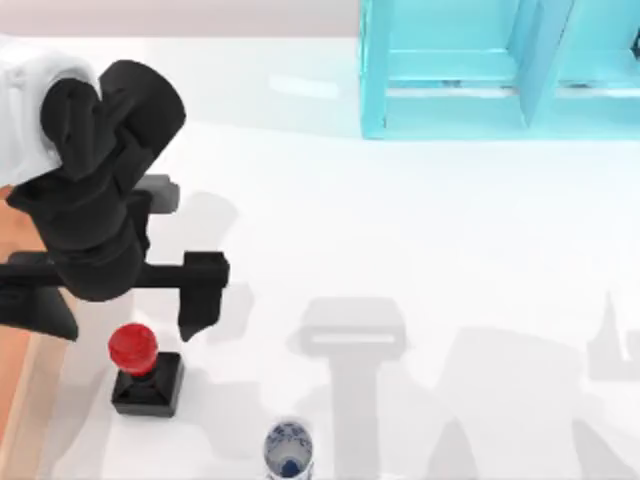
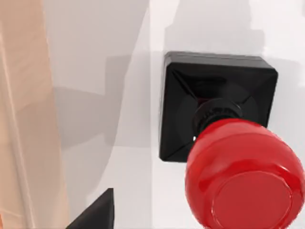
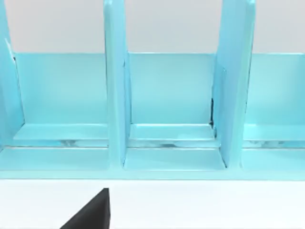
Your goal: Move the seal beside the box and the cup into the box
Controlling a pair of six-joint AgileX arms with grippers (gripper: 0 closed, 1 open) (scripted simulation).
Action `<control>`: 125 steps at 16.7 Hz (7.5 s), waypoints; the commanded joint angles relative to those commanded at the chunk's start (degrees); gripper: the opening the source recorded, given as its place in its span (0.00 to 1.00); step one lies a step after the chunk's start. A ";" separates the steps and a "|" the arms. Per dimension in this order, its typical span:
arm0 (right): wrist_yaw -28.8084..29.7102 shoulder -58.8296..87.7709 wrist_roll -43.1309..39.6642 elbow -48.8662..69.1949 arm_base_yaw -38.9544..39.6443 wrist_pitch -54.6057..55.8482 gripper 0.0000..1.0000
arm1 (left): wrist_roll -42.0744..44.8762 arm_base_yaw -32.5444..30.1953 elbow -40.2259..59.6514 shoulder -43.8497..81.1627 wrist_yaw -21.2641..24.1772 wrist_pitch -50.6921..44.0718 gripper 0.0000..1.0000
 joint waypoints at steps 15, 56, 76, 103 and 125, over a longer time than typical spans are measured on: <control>0.00 0.00 0.00 0.00 0.00 0.00 1.00 | -0.51 -0.24 20.87 -0.56 0.00 -21.61 1.00; 0.00 0.00 0.00 0.00 0.00 0.00 1.00 | -32.00 -31.71 -3.13 12.37 0.41 15.58 0.32; 0.00 0.00 0.00 0.00 0.00 0.00 1.00 | -25.43 -25.04 -3.21 0.90 0.41 4.28 0.00; 0.00 0.00 0.00 0.00 0.00 0.00 1.00 | 36.14 36.46 -2.00 -8.27 -0.14 -7.12 0.00; 0.00 0.00 0.00 0.00 0.00 0.00 1.00 | 48.45 48.64 -13.36 -5.93 0.35 7.59 0.00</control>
